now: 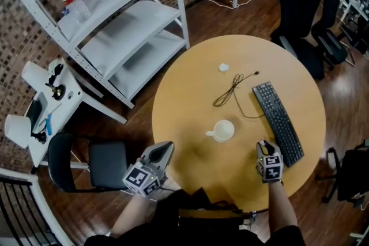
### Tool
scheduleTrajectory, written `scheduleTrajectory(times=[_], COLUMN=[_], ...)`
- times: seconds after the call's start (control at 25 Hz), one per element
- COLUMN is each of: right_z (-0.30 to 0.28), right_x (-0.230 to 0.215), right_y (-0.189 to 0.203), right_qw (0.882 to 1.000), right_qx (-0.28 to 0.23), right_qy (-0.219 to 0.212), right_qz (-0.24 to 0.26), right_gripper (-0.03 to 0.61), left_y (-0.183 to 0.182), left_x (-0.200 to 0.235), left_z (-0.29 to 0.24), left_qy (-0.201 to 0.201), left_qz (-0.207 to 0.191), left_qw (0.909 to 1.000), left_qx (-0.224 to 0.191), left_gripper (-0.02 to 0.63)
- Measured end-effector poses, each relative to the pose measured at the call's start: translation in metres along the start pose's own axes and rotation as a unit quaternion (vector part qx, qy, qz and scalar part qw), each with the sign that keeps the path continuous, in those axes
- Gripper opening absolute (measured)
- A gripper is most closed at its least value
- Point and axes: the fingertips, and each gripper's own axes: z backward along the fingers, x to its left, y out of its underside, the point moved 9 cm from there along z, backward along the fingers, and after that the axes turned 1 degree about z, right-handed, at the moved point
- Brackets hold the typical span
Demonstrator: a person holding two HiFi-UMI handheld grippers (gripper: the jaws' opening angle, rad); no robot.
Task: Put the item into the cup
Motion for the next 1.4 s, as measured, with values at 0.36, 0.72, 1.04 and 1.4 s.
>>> scheduleTrajectory(times=[0.36,0.72,1.04,1.4], right_z=[0.027,0.014,0.003,0.036], right_x=[0.06,0.117,0.124,0.102], right_y=[-0.088,-0.128,-0.13,-0.123], right_qw=[0.992,0.981,0.983,0.982], right_qx=[-0.098,-0.115,-0.11,-0.165], right_qy=[-0.06,-0.117,-0.113,-0.093], right_qz=[0.049,0.102,0.088,0.017], right_gripper=[0.1,0.114,0.236,0.236], left_y=[-0.005,0.002,0.011,0.005], left_x=[0.014,0.033,0.043,0.042], left_z=[0.007,0.037,0.063,0.045], left_qy=[0.01,-0.02,-0.045,-0.016], left_qz=[-0.001,0.002,0.019,0.014], left_qw=[0.9998,0.9993,0.9982,0.999], left_qx=[-0.016,-0.032,-0.034,-0.038], left_gripper=[-0.006,-0.006,-0.006,-0.006])
